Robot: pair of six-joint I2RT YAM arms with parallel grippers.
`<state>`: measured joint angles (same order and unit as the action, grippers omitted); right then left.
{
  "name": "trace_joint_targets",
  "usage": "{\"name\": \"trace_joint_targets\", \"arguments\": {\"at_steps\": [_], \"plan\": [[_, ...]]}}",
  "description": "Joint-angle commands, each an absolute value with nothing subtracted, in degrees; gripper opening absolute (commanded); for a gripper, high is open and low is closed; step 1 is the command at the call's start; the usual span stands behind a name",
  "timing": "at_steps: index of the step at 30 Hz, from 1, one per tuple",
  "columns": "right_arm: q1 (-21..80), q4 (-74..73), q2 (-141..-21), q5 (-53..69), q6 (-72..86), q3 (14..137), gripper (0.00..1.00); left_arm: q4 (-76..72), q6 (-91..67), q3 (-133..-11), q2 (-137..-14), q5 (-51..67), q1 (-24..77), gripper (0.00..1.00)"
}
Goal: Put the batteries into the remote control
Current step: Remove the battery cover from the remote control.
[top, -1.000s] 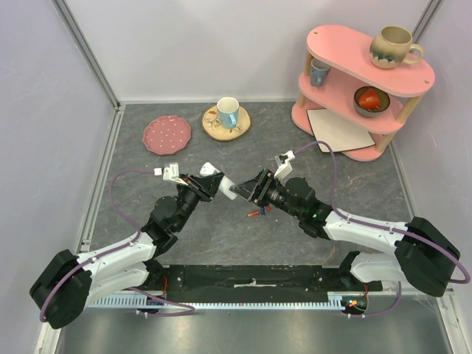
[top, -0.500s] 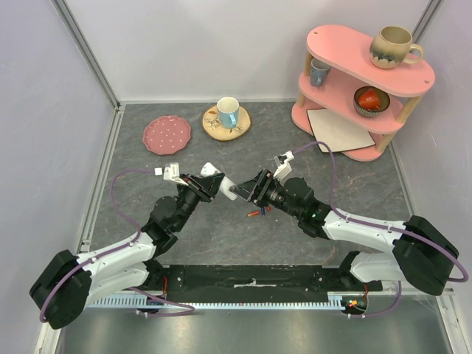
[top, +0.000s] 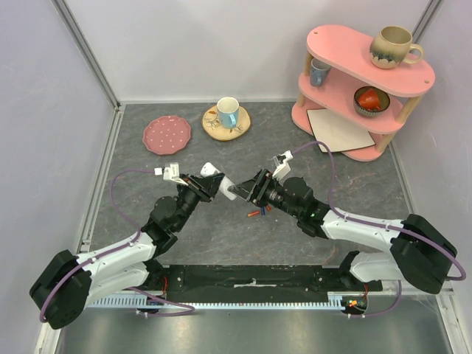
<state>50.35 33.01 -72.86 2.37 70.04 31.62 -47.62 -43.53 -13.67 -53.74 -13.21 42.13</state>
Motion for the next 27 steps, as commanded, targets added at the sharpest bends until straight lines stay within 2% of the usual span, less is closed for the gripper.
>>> {"name": "trace_joint_targets", "arguments": {"at_steps": [1, 27], "plan": [[50.01, 34.89, -74.44, 3.08, 70.75, 34.1, 0.7, -53.26, -45.17, -15.29, -53.17, -11.69, 42.71, 0.02], [50.01, 35.95, -73.65, 4.57, 70.58, 35.95, 0.67, -49.93, -41.66, -15.38, -54.67, -13.45, 44.12, 0.02]]}}
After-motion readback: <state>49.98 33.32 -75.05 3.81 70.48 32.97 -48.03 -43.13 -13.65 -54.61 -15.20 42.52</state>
